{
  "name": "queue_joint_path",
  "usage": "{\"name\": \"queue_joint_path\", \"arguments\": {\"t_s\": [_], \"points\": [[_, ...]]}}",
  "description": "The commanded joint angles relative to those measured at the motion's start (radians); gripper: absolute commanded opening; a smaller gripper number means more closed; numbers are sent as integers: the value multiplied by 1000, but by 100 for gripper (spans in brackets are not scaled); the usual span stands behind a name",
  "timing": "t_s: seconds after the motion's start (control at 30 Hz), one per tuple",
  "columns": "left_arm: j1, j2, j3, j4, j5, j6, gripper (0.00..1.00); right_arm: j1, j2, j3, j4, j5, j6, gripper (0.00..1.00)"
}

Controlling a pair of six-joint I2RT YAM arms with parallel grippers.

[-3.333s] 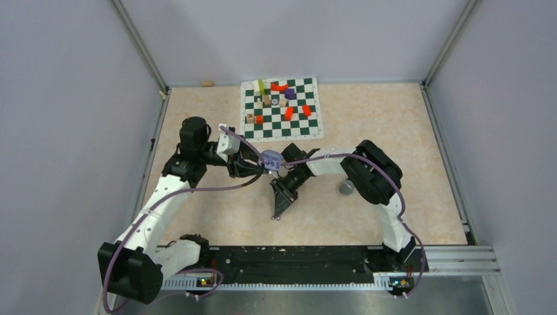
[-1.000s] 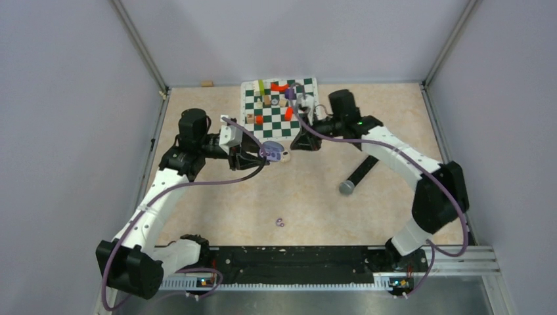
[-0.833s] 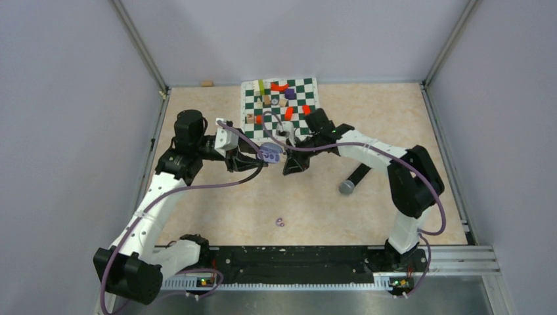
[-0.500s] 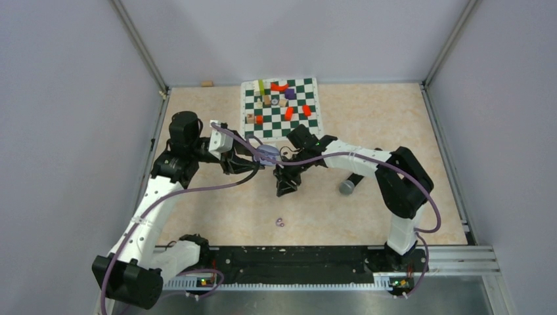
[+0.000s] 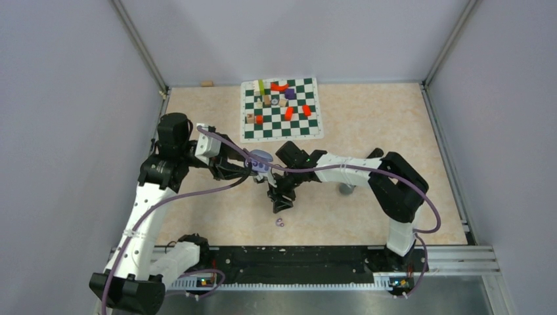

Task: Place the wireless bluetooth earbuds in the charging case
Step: Pick up the right earbud from the corner of the board.

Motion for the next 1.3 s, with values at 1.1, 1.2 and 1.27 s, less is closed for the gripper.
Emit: {"name": "queue_joint_path", "arguments": {"t_s": [1.1, 1.2, 1.27], "points": [[91, -34, 50, -9, 193, -18, 0, -185, -35, -63, 111, -321, 86, 45], [105, -50, 110, -140, 194, 92, 0, -160, -20, -53, 110, -293, 78, 44], [113, -58, 122, -157, 193, 101, 0, -127, -13, -44, 74, -251, 36, 44]]}}
